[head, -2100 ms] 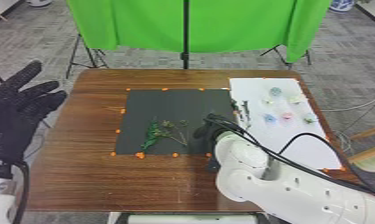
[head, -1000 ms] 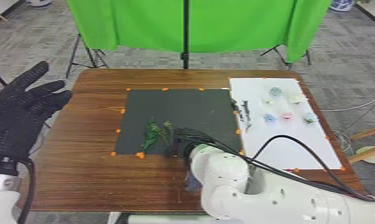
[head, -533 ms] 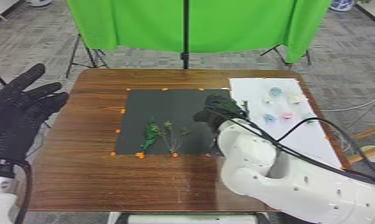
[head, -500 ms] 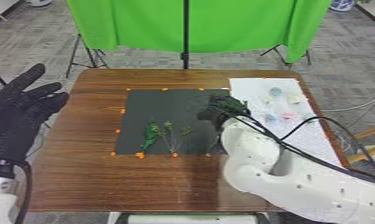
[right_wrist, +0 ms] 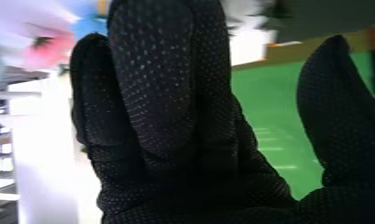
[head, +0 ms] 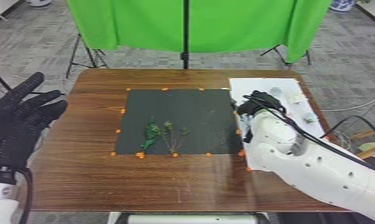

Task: Arrange flowers

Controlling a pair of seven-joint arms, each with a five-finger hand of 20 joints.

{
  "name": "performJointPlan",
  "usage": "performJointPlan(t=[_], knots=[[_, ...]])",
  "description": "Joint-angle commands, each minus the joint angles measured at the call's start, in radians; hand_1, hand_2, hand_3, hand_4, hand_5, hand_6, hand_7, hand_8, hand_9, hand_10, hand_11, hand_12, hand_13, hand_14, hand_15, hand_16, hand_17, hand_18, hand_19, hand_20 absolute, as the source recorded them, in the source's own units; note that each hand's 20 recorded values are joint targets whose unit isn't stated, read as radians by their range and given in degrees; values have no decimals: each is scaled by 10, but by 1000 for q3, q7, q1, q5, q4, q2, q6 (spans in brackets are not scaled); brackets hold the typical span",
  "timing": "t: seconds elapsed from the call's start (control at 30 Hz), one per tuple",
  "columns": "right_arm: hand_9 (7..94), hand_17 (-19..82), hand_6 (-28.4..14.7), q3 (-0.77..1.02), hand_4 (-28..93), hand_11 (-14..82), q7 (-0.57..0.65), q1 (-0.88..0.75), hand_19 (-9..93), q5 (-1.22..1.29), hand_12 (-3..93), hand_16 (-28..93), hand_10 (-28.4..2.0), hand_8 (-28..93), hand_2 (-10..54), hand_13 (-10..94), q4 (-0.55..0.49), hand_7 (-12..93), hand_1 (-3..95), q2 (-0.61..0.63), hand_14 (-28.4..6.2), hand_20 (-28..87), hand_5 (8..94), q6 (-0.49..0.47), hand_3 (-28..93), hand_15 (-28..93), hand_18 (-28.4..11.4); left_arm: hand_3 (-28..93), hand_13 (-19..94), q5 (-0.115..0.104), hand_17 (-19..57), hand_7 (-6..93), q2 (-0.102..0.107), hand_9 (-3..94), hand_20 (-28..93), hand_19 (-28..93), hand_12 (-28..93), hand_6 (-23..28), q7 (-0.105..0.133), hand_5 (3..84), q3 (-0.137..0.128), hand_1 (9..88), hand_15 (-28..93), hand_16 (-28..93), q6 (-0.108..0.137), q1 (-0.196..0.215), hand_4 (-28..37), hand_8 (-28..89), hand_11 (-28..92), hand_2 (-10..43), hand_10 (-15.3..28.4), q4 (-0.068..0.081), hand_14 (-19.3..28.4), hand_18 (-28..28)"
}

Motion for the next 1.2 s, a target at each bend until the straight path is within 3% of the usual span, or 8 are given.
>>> performJointPlan(t=[0.03,0.13,0.33,0.67,0.8,0.97,1.2], knots=[[882,577,-105,-44,-220,242,-5,43,932,21,169,196,-166,-91,-19,913,62,78,296,-10,-82,-143,515,-25,679,460,-193,784,261,-2,-62,165,1,337,267,597,129,75,-8,325,22,215,617,-113,5,-13,-250,-103,305,73,209,12,284,262],[879,574,-101,-78,-220,244,-14,74,932,21,168,195,-165,-92,-19,911,89,81,292,-32,-80,-145,516,-16,674,464,-194,783,261,-3,-62,164,10,337,268,596,129,75,1,325,16,215,616,-114,5,-12,-248,-102,304,73,210,11,284,262],[878,565,-85,-104,-222,248,-12,96,917,46,168,186,-162,-97,-24,911,136,91,286,-64,-72,-243,524,-44,672,488,-185,782,261,0,-63,165,17,337,269,596,128,75,-13,325,21,217,616,-114,0,-33,-246,-102,305,73,210,17,284,263],[877,549,-47,-175,-225,234,-7,120,917,54,165,186,-159,-104,-37,906,189,109,294,-97,-77,-267,575,-68,669,487,-187,779,261,-1,-63,165,20,337,270,595,128,75,-18,325,25,220,615,-114,-6,-40,-243,-102,306,75,210,21,284,264],[877,545,-28,-265,-233,236,-27,153,921,28,169,189,-147,-111,-69,900,209,131,328,-94,-69,-270,639,-23,683,488,-182,779,260,-2,-63,164,17,336,270,595,128,75,-17,325,19,220,616,-114,-6,-34,-241,-102,306,75,210,18,284,264],[886,539,-3,-293,-258,249,-20,152,932,40,174,197,-123,-118,-94,896,236,156,385,-106,-55,-244,734,-45,711,500,-178,780,260,-5,-63,165,22,336,271,595,128,75,-5,325,18,220,615,-114,-8,-32,-242,-102,305,74,210,18,284,264],[930,527,7,-334,-281,275,-43,156,932,7,183,210,-93,39,-95,916,253,172,504,-92,-34,-104,852,26,670,528,-180,777,260,-5,-63,166,18,336,271,595,128,76,-4,324,16,221,615,-114,-8,-30,-242,-102,306,76,210,16,284,263]])
